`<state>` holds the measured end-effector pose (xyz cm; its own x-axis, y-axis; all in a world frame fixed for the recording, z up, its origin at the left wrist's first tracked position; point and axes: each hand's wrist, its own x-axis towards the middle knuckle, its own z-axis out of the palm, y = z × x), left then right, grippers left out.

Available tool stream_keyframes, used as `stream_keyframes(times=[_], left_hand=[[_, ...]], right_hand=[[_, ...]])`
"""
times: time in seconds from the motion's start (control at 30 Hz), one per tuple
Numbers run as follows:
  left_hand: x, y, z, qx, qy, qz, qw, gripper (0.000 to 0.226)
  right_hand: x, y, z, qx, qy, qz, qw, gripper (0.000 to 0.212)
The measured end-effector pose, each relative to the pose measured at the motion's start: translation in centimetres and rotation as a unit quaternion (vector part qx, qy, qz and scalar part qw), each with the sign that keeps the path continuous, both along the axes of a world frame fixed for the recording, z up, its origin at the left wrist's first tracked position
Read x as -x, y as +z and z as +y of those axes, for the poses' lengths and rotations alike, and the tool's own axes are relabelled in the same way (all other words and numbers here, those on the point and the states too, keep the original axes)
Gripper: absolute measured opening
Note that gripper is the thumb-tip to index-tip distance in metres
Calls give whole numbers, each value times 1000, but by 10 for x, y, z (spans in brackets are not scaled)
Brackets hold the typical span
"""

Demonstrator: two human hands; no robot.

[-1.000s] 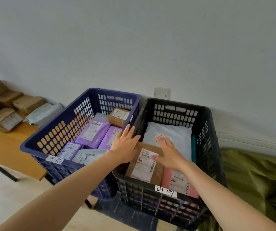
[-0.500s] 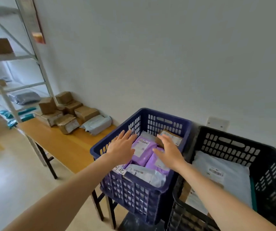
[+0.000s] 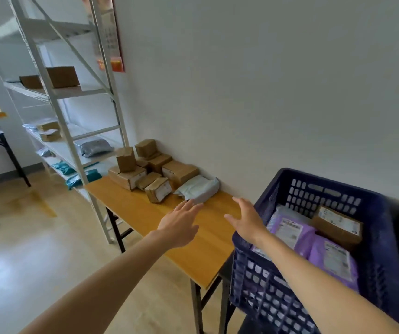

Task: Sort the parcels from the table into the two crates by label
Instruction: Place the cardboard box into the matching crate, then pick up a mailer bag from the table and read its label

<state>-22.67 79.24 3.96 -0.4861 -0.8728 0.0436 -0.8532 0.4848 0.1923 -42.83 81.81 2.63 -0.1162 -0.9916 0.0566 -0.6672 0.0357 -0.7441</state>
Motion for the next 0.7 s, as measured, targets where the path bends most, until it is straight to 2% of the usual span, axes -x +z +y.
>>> stream_keyframes(times=[0.2,0.3,0.7], left_hand=[[-50,-18,-46,-86,44,107,990,64],[-63,-32,-77,-127,65,145,979,64],[-66,-61,-254,-193,85,120,970,64]], right_hand=[[-50,-19,-54,-45,-11,-12,999,62],[-64,-31,-87,-84,-28,-46,995,65],[-57,-73,-261,-179,-86,-90,976,66]])
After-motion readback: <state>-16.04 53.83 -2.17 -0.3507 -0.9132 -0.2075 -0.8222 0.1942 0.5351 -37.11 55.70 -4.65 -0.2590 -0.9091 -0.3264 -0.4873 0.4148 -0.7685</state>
